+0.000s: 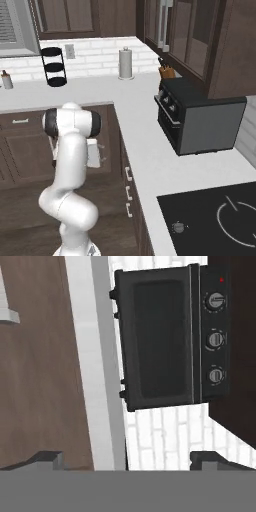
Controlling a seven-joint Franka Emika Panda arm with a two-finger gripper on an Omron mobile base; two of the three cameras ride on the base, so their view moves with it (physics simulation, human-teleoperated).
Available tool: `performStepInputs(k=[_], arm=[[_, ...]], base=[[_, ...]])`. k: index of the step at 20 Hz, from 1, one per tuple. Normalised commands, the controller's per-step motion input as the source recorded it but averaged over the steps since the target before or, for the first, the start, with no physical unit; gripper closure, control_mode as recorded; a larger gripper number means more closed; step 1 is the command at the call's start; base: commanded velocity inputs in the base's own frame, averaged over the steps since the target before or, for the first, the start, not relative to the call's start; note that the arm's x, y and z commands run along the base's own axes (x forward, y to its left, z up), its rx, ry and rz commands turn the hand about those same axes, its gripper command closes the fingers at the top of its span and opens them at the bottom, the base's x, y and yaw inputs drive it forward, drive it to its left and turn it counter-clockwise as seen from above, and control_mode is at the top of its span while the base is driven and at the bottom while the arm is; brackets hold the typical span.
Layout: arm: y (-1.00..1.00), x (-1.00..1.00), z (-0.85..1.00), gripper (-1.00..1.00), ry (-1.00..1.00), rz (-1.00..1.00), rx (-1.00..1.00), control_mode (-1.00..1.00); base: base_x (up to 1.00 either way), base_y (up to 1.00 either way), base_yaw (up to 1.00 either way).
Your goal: Take a straw from the drawer in front and place it inside the glass cup on the dining counter.
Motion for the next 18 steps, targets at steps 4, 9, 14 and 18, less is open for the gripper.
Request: performStepInputs(k=[4,9,14,18], arm=[[-0.02,0.75,-0.57,-1.0,0.0,0.0,-0.02,-1.0],[-0.25,0.62,-0.42,-1.0,0.0,0.0,0.0,-1.0],[-0.41,0.45,-0.23,-1.0,0.0,0.01,0.08,-1.0],[-0.42,0.28,-0.11,-1.0,0.0,0.01,0.15,-1.0]], base=[[0.0,0.0,0.0],[0.0,0.0,0.0],[0.0,0.0,0.0],[0.0,0.0,0.0]])
